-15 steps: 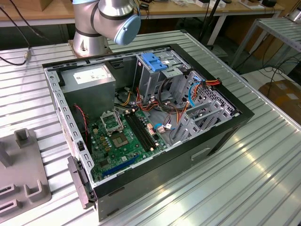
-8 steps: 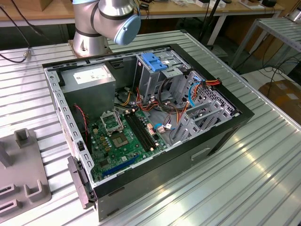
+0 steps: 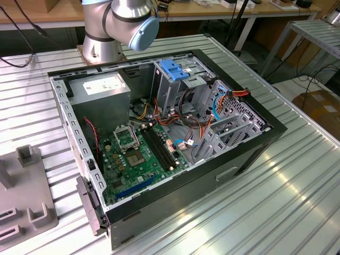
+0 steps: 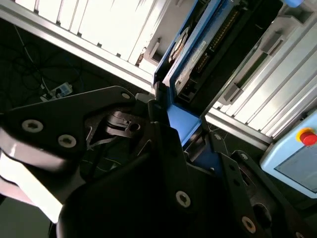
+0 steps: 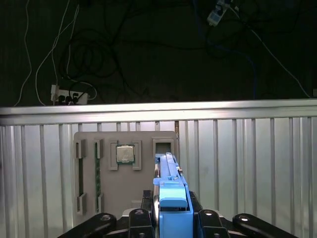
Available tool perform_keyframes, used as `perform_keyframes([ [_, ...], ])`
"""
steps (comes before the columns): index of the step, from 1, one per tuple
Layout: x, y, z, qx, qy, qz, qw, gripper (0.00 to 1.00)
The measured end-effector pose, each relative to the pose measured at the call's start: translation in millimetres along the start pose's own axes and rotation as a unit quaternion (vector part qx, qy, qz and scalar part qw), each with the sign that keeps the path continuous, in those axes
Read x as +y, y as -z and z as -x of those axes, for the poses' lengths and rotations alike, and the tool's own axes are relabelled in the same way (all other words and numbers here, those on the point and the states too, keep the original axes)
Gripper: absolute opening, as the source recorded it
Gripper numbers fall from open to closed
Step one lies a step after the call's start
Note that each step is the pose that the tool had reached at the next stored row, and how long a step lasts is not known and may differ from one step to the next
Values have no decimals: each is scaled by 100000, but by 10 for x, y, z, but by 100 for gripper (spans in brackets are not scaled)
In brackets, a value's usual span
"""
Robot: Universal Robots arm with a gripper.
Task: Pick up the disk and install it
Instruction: 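Pick up the disk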
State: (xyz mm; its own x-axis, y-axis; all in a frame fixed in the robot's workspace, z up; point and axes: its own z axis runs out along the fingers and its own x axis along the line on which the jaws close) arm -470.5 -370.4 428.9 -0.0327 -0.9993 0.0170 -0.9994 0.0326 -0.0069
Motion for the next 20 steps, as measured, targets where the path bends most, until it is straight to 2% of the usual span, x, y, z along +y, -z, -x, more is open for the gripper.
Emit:
perform_keyframes([
  [3, -1, 98, -2, -6, 0, -4, 100000, 37],
  [5, -1, 199, -3, -5, 1, 4, 100000, 37],
  [7, -2, 275, -5, -3, 2, 18, 100000, 37],
  [14, -3, 445, -8, -5, 2, 67, 100000, 37],
  [16, -4, 560, -10, -1, 4, 93, 100000, 37],
  [20, -5, 685, -12, 0, 5, 111, 100000, 37],
])
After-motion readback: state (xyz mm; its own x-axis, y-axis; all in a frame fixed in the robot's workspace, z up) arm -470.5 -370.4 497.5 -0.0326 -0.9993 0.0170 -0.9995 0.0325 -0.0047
